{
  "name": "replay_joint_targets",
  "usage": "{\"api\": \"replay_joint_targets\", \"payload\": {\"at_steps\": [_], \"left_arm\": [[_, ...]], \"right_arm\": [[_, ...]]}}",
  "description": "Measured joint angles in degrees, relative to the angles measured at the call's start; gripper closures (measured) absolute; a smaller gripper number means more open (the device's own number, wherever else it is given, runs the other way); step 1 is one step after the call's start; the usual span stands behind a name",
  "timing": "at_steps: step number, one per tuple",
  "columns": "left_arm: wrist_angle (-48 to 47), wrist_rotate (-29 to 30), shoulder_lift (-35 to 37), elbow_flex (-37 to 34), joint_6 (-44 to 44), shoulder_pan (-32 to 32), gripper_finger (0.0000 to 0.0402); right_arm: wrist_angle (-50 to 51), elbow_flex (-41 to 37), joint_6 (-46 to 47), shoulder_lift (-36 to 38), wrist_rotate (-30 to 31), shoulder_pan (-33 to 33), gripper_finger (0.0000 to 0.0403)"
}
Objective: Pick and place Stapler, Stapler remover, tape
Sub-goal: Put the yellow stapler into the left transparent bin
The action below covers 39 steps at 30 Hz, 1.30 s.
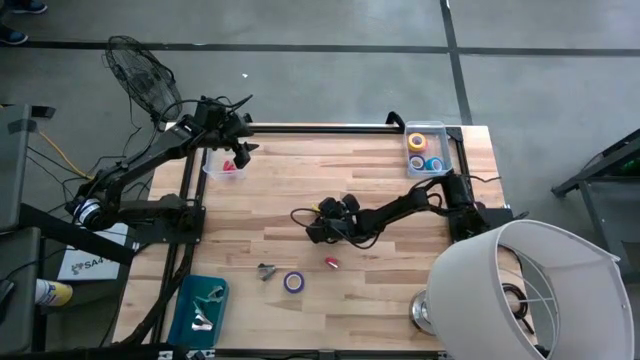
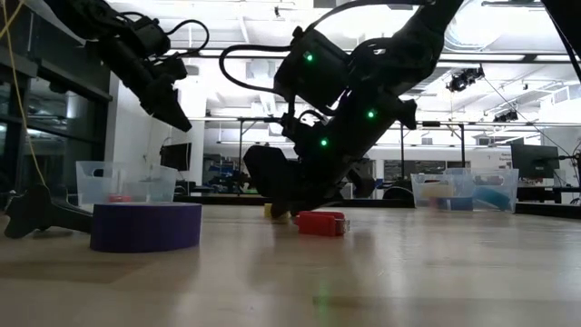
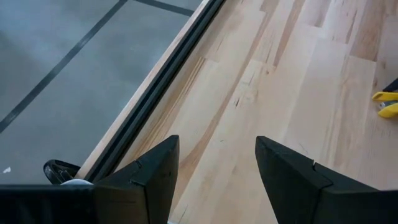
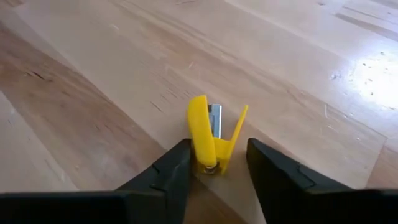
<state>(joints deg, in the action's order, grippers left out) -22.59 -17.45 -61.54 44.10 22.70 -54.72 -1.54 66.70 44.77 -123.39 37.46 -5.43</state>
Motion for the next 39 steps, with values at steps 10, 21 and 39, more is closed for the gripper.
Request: {"api": "replay_joint_targets", "payload": {"at_steps": [10,21,39], "left_arm": [[0.00,0.00,-0.02,0.00,0.00,0.00,0.0195],[0.00,-0.02,-0.02,0.00,0.00,0.00,0.0195],[2.56,-15.18,-0.04,-0.02,3.63,-0.02,0.0195]], "right_arm": [[-0.11,0.00,-1.73,0.00,-0.54,0.04,0.0290],[-0.07,0.00,-3.47,0.02,-3.05,0.02,0.0360],[-6.06,-0.24,-16.73,8.36,-15.45,3.33,0.0361]]}}
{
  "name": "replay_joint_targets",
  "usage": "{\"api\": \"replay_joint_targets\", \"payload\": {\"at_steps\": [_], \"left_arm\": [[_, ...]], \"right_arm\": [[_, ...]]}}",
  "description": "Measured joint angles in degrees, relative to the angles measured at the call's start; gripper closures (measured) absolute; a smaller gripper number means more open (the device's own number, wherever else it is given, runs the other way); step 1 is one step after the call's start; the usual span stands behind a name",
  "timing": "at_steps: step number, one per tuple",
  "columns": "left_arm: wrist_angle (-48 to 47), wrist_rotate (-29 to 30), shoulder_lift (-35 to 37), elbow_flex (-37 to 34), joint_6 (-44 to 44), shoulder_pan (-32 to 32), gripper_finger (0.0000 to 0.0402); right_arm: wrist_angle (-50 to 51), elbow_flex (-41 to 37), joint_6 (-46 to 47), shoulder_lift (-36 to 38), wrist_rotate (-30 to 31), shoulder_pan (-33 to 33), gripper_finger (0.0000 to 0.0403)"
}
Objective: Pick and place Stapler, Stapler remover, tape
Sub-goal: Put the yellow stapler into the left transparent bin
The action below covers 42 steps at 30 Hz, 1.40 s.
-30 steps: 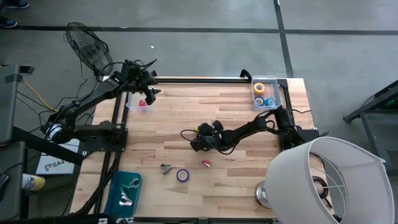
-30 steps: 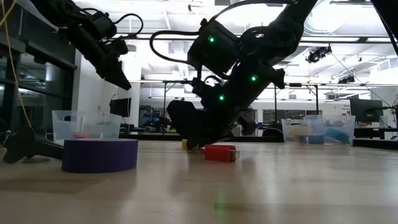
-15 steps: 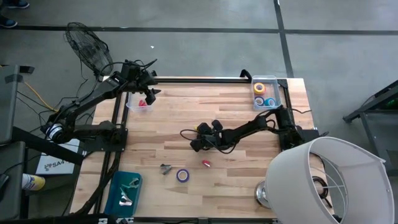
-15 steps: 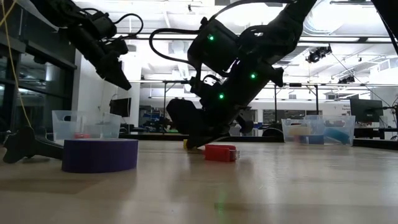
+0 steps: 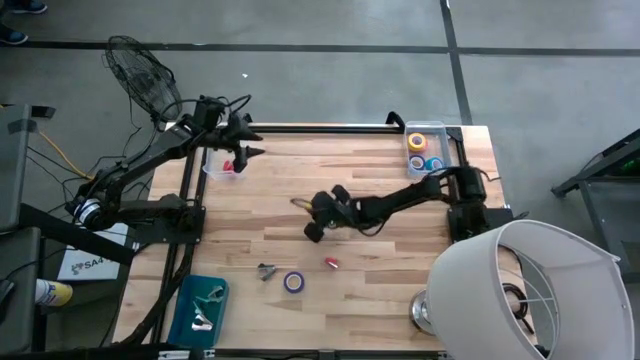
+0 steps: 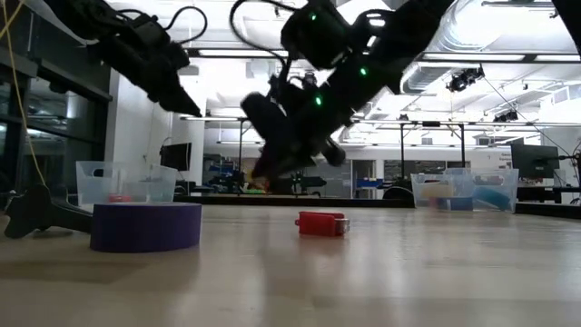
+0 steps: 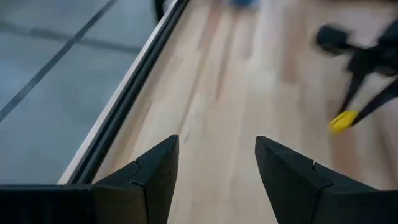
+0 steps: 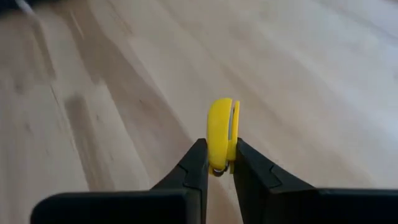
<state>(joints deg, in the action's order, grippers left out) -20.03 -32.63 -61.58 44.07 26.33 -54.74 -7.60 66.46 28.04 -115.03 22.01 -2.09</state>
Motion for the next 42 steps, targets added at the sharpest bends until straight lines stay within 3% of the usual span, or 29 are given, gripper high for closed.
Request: {"api": "replay_joint_targets", "payload": {"at_steps": [9,13,23,31,42], "left_arm": [[10.84,-21.85,0.00,0.00,-1.55,0.06,0.0195],[16.57,-25.62,0.00,0.00,-6.22,0.67,0.0195],[34.89,-24.99,0.00,0.00,-19.40,8.00,0.0195],[47.42,-16.06,0.00,0.00,-28.51,16.09,0.0195],[52.28,-5.71,-0.02,0.00,-31.37,25.51,0.0195]], "right_arm": [[-9.66,0.04,-6.76,7.55,-7.60,4.49,0.0362],[-14.66,0.04,-10.72,10.96,-7.58,5.52,0.0362],[-24.44,0.22,-22.07,18.49,-3.84,5.99,0.0362],[-30.98,0.24,-30.95,20.60,-7.18,5.95,0.0362],[-33.66,0.22,-33.04,20.64,-10.63,5.97,0.0362]]}}
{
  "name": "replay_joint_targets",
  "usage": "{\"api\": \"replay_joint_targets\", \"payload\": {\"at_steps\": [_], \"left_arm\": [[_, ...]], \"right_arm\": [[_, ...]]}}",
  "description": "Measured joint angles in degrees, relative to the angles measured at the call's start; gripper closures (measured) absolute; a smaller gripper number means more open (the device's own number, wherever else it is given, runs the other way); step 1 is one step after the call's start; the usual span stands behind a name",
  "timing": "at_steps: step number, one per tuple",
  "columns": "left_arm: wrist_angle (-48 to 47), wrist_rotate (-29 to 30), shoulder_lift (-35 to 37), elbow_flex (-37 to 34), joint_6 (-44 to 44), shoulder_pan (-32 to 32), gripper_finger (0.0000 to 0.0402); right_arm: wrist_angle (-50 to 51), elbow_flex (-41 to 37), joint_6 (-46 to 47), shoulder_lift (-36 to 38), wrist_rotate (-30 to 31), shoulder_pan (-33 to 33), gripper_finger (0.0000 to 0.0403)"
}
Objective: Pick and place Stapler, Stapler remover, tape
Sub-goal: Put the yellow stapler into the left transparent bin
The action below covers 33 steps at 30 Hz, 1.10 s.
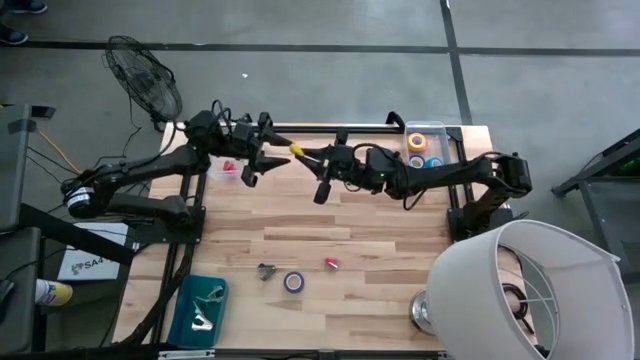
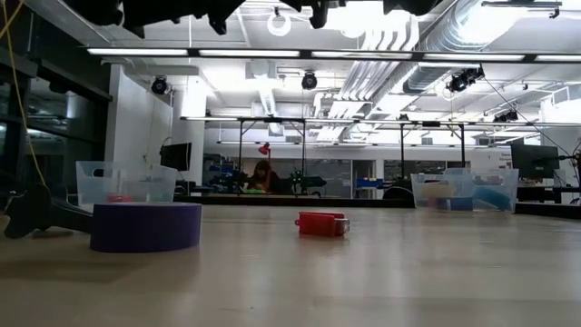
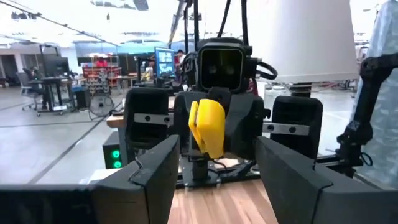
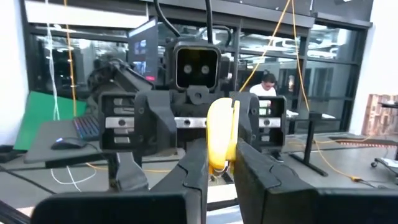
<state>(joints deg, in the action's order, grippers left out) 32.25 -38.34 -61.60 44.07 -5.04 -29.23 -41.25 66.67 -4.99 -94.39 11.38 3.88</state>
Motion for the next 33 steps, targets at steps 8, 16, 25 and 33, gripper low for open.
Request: {"api": "replay_joint_targets", "payload": {"at_steps": [8,16,25,33], "left_arm": [[-0.14,6.90,-0.02,0.00,-0.02,4.44,0.0195],[1.20,8.62,-0.04,0.00,-0.43,5.36,0.0195],[1.15,8.78,-0.04,0.00,-0.81,5.26,0.0195],[1.15,8.52,-0.04,0.00,-0.83,5.26,0.0241]], "right_arm": [[-0.06,0.00,0.02,0.00,-1.51,-0.02,0.0362],[1.15,0.02,0.63,0.00,-2.84,-0.02,0.0362],[1.57,0.02,0.68,0.00,-2.84,-0.02,0.0362],[1.60,0.02,1.27,0.00,-3.00,-0.02,0.0362]]}}
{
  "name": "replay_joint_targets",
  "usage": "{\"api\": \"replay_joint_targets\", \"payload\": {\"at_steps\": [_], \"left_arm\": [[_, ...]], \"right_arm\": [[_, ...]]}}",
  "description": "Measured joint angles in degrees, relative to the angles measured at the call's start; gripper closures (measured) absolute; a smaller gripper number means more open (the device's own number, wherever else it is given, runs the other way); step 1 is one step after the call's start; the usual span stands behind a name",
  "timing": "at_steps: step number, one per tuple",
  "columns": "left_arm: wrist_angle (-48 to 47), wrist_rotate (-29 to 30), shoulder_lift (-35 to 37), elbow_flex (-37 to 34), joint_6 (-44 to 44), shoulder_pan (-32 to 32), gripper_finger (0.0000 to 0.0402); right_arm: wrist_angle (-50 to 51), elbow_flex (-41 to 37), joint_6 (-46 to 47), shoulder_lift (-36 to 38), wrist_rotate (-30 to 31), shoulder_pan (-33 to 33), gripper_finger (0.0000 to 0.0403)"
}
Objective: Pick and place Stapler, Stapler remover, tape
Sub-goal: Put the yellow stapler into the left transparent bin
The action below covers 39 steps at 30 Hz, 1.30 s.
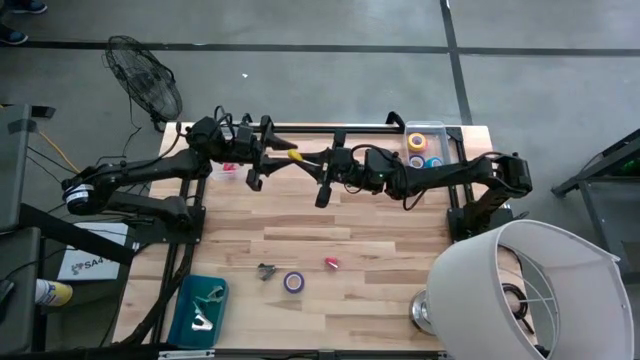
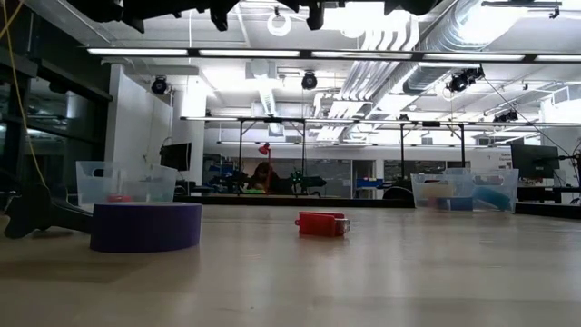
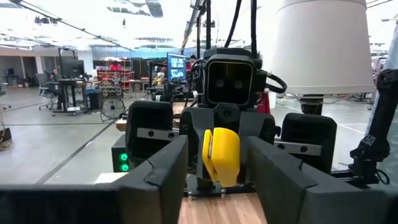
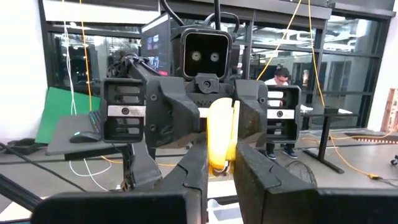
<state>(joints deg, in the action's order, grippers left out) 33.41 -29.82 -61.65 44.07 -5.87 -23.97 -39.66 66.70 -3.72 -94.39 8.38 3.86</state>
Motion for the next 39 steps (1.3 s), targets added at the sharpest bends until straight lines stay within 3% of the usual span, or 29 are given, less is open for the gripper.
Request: {"api": "replay_joint_targets", "payload": {"at_steps": [10,39], "left_arm": [[-0.09,-2.72,0.00,0.00,-0.05,-0.02,0.0338],[-0.13,-3.61,0.00,0.00,1.31,-0.02,0.0338]], "right_arm": [[0.75,0.00,0.18,0.00,-0.49,-0.01,0.0362],[0.85,0.00,0.24,0.00,-0.04,-0.02,0.0359]]}}
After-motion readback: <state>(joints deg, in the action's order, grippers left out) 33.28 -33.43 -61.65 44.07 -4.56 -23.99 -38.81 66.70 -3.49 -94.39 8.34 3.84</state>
